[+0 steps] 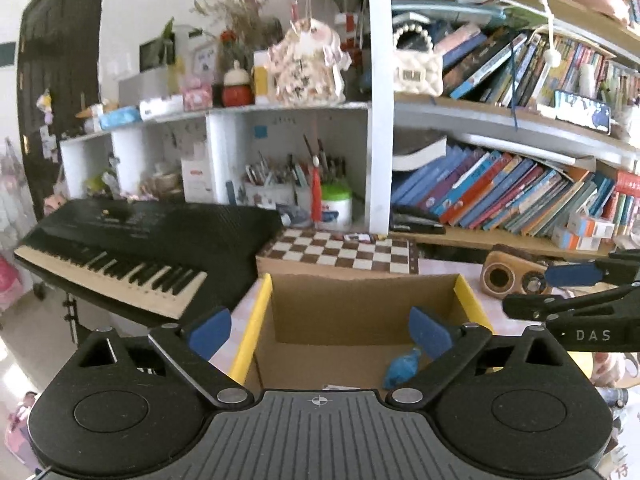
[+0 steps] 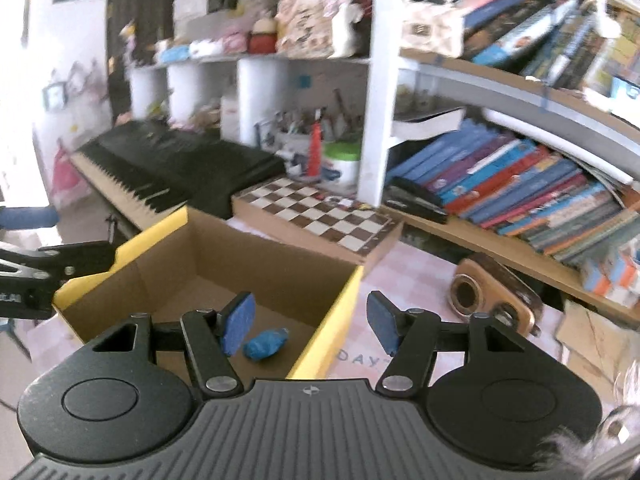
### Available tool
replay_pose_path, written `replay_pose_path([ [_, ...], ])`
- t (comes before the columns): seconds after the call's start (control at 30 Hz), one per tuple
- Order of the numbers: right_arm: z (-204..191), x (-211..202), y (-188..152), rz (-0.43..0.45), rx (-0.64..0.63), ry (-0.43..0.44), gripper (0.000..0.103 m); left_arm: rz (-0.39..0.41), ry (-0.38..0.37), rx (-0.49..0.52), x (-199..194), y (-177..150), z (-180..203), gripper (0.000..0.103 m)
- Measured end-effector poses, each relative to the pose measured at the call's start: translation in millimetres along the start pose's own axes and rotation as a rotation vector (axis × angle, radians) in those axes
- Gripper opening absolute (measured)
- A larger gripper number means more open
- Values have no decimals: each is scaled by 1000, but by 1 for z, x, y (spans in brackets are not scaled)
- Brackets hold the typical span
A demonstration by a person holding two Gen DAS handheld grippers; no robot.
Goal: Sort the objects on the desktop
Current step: 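Withdraw both grippers from the yellow box back over the table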
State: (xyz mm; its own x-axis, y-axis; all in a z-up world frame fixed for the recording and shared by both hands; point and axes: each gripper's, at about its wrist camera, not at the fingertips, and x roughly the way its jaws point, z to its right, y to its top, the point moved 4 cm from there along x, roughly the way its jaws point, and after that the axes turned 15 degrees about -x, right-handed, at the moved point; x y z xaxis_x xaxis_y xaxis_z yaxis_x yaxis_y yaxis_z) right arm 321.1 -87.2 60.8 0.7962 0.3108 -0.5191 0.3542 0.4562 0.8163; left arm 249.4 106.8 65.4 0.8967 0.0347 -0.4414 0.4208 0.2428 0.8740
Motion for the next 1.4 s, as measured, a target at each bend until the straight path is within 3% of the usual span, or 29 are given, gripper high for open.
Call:
replay_pose_path([
  [0.23,-5,-37,-16,55,42,-106,61,31,-24,19,-33,-9,0,98],
  [0.4,-18,-61,-27,63,49,-200,62,51,-31,-13,-57,-17,-8,98],
  [0.6,-36,-84,-41,55,97,-247,64,46,-15,-60,-78,-31,-21,98],
  [0.97,-82,-124,-85,-19,147,-247,65,2,-11,-79,-112,-68,-40,98],
  [1.17,-105,-144,-110,-52,156,-260,65,-25,-5,-43,-126,-96,-45,98],
  [1.4,-128,-154,-135,-96,187,-208,65,-73,5,-43,-136,-117,-49,98],
])
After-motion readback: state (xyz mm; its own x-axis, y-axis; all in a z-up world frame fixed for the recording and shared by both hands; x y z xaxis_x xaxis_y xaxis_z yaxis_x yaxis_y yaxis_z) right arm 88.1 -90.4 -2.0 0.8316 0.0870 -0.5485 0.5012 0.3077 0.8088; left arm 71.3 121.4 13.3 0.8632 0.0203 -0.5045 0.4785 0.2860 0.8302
